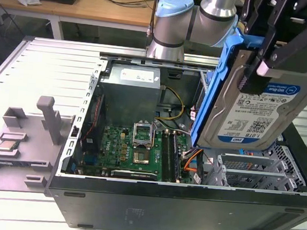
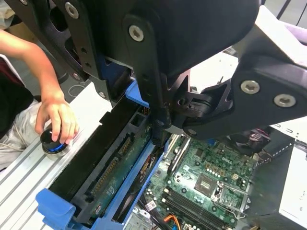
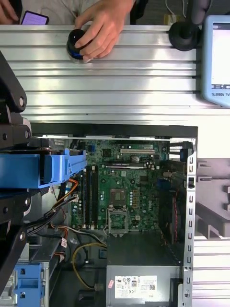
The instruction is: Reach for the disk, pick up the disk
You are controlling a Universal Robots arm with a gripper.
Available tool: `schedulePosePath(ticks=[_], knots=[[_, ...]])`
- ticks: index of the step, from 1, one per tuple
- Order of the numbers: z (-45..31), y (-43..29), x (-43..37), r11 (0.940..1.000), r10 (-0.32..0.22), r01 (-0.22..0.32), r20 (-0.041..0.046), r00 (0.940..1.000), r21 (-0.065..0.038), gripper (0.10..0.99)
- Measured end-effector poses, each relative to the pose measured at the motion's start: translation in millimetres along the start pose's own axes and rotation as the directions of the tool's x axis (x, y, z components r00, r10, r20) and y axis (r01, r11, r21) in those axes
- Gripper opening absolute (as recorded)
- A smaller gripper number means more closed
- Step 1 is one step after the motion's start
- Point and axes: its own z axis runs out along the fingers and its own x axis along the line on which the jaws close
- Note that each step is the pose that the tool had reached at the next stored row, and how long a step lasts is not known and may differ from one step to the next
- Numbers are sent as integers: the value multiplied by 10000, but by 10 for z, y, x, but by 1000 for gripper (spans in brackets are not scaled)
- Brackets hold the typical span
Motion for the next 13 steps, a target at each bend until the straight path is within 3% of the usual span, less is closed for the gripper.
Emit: schedulePosePath(ticks=[13], knots=[[7,-2,235,10000,0,0,1,10000,0,365]])
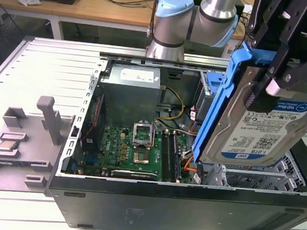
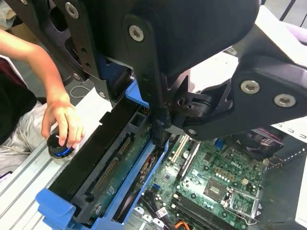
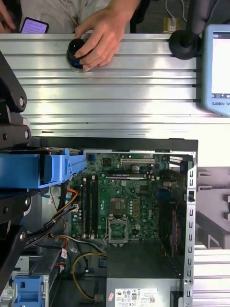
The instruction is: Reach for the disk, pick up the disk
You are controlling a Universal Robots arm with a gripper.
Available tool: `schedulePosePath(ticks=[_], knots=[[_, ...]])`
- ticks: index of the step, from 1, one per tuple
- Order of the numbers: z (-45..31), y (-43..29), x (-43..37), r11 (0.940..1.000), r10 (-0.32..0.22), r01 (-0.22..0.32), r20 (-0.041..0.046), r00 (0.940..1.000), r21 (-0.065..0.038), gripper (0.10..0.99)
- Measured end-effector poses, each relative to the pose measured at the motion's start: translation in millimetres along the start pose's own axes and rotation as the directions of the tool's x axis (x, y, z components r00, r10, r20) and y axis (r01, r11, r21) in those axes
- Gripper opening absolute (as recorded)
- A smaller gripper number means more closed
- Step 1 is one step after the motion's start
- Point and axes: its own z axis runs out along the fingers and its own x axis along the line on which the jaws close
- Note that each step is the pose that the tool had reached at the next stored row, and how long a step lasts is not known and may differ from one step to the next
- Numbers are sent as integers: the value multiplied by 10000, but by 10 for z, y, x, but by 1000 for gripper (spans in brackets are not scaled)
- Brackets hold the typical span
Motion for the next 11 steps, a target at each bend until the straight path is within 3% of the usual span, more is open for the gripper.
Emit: schedulePosePath(ticks=[5,8,11], knots=[[5,-1,127,10000,0,0,-1,10000,0,365],[22,-10,136,10000,23,-23,0,10000,0,365],[95,-45,135,9999,137,-137,4,9999,-4,365]])
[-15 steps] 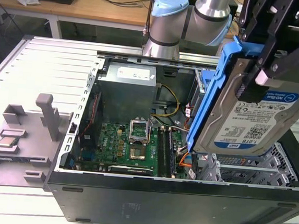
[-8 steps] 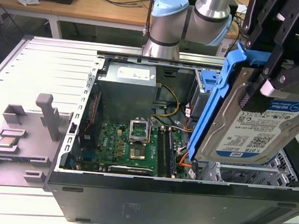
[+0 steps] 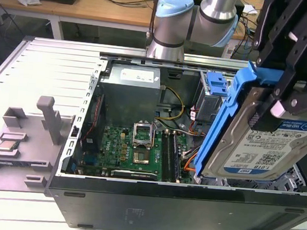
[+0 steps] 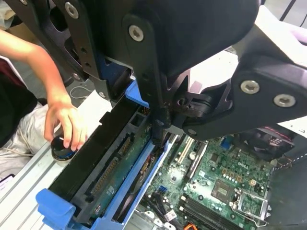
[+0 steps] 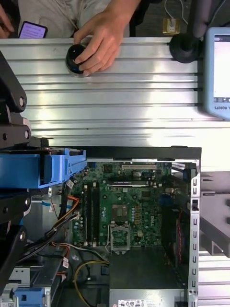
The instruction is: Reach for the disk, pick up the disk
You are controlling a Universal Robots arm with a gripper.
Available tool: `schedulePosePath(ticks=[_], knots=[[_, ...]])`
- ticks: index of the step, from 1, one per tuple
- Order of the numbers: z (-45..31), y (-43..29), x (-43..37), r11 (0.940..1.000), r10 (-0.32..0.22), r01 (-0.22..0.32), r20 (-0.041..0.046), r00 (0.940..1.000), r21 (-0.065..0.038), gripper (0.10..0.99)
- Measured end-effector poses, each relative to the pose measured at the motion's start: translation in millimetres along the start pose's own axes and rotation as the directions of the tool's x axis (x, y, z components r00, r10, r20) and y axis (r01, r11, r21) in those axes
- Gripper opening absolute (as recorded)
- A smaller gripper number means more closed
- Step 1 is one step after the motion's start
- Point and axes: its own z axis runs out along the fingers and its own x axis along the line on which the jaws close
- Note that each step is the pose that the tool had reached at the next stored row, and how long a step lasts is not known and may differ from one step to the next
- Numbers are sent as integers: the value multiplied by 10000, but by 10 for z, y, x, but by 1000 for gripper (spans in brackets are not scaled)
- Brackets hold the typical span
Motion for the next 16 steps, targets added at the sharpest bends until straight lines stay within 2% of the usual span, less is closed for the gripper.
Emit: schedulePosePath(ticks=[2,7,10,12,16], knots=[[21,-34,-6,10000,11,-11,-1,10000,-1,365],[40,-175,-52,10000,14,-14,-35,10000,-3,365],[45,-268,-90,10000,14,-14,-50,10000,-2,365],[47,-365,-129,10000,15,-15,-73,10000,-1,365],[49,-483,-178,10000,15,-15,-100,9999,-1,365]])
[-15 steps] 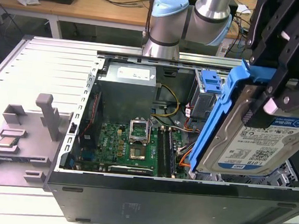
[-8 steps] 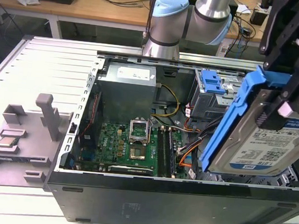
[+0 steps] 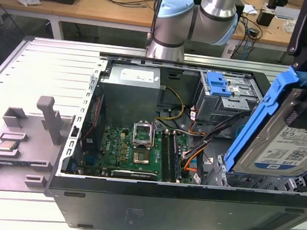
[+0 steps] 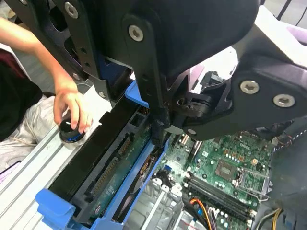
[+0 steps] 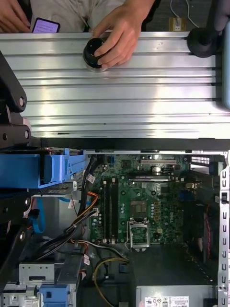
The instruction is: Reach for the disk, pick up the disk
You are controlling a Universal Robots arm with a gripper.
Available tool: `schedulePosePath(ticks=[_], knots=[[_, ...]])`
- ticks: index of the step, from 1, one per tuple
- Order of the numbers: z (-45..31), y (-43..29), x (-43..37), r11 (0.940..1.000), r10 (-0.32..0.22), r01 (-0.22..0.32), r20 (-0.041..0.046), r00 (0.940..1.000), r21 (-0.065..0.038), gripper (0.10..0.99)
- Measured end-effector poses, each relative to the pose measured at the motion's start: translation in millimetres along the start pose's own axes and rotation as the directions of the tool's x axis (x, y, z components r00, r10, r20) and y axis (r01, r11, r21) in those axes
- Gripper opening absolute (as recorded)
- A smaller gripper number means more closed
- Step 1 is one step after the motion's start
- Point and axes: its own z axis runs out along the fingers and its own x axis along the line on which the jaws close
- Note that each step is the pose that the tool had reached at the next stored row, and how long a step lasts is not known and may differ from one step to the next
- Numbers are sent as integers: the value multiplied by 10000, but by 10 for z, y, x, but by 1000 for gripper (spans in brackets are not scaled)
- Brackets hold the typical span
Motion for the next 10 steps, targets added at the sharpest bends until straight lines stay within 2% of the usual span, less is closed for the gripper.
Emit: schedulePosePath(ticks=[10], knots=[[15,-202,-78,10000,2,-2,-43,10000,1,365]])
